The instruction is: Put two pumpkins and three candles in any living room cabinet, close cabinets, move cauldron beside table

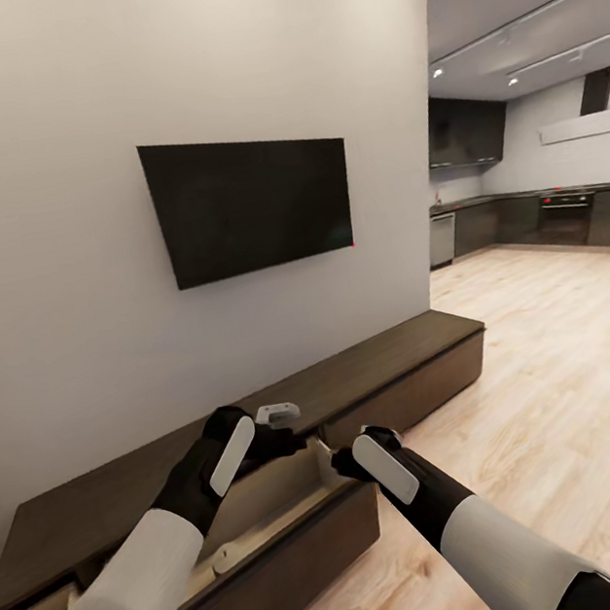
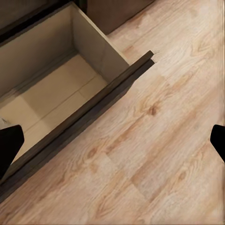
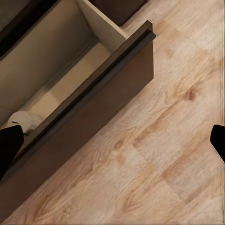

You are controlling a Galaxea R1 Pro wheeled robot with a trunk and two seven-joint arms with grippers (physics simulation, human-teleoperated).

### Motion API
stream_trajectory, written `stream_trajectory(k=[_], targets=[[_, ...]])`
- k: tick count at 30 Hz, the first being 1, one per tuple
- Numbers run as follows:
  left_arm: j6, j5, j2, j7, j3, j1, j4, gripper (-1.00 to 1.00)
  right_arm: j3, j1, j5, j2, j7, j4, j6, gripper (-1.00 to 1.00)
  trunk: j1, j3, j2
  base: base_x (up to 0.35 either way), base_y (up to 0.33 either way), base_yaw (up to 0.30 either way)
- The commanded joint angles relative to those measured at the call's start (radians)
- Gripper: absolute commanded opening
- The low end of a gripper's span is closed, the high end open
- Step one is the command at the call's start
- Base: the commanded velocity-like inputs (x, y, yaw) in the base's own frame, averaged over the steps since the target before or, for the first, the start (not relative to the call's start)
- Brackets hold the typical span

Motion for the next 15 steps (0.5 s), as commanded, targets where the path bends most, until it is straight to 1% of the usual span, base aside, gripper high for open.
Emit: stream_trajectory(k=[1,15], targets=[[0.003,0.011,0.001,0.01,-0.001,-0.001,-0.001,1.0,0.002,-0.001,-0.005,0.0,-0.007,0.0,0.003,1.0,-0.004,0.002,0.007,0.0,0.0,-0.284],[0.003,0.009,0.0,0.01,-0.001,-0.001,-0.001,1.0,0.002,-0.001,-0.005,0.0,-0.007,0.0,0.003,1.0,-0.058,0.052,0.105,0.0,0.0,-0.283]])
